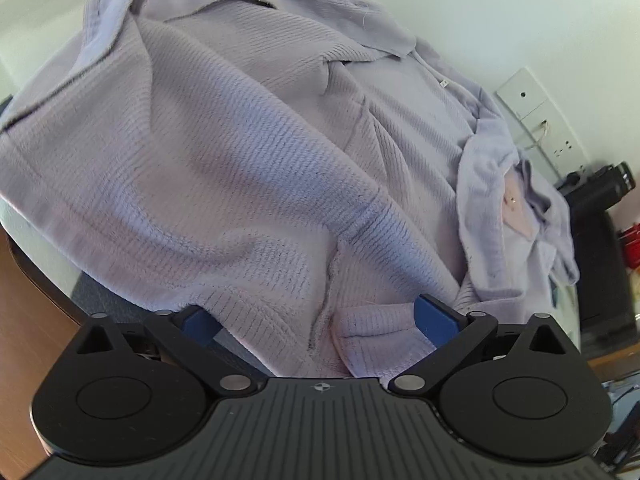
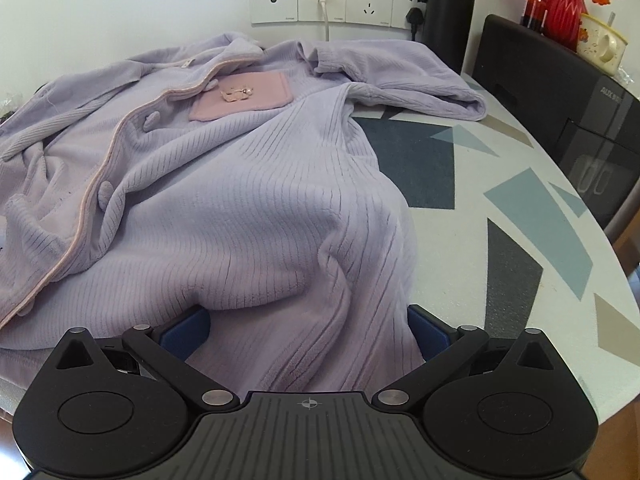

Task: Fold clothes

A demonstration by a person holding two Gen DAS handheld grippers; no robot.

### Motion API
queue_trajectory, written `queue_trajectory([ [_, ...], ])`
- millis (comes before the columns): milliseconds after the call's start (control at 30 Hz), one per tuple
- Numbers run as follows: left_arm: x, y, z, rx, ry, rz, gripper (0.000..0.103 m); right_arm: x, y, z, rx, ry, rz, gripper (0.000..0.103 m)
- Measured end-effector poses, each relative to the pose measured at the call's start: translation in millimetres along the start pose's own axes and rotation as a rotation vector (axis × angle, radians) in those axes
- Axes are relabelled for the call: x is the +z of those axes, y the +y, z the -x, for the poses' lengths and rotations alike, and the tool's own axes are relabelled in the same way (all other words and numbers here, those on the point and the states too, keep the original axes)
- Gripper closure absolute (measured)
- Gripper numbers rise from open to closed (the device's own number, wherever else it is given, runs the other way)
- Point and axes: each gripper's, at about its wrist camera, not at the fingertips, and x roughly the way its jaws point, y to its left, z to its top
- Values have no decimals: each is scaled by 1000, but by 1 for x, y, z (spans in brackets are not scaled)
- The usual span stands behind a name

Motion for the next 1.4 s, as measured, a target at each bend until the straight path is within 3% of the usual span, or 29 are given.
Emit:
queue_trajectory([
  [33,1,1,2,55,-16,-1,85,0,0,0,2,3,3,1],
  [67,2,9,2,37,-6,46,96,1,-1,0,6,6,6,1],
  [167,4,34,2,-17,23,180,98,4,-2,-1,17,22,12,1],
  [333,3,31,24,-20,-29,75,98,9,-8,8,61,11,5,1],
  [400,6,31,38,-40,-55,32,98,12,-14,17,90,-9,-12,12],
  [533,7,24,69,-82,-130,-147,98,20,-23,54,142,-127,-38,12],
  [600,4,22,84,-96,-166,-223,98,24,-20,67,181,-144,-2,12],
  [667,0,29,91,-94,-177,-220,98,21,-9,72,219,-138,46,13],
  [767,-2,46,84,-126,-115,-144,98,11,17,71,262,-95,133,24],
  [867,-7,54,84,-155,-87,-156,98,-1,40,64,366,-9,115,36],
  [933,-10,55,87,-178,-89,-194,98,-9,56,59,401,40,110,36],
  [1100,-11,61,93,-220,-78,-241,98,-24,88,52,296,49,232,40],
  [1133,-12,62,94,-226,-71,-248,98,-26,91,52,272,44,246,47],
  [1167,-12,64,95,-231,-68,-253,99,-27,89,55,252,34,230,64],
  [1200,-12,66,97,-236,-68,-254,99,-27,85,58,239,23,206,76],
  [1233,-12,69,99,-241,-68,-254,99,-23,75,61,251,8,152,82],
  [1267,-12,72,100,-243,-70,-251,99,-20,63,67,249,-26,86,97],
  [1333,-10,79,105,-241,-83,-233,99,-13,37,79,172,-100,-15,99],
  [1400,-7,88,111,-222,-108,-212,99,-4,4,92,30,-203,-137,103],
])
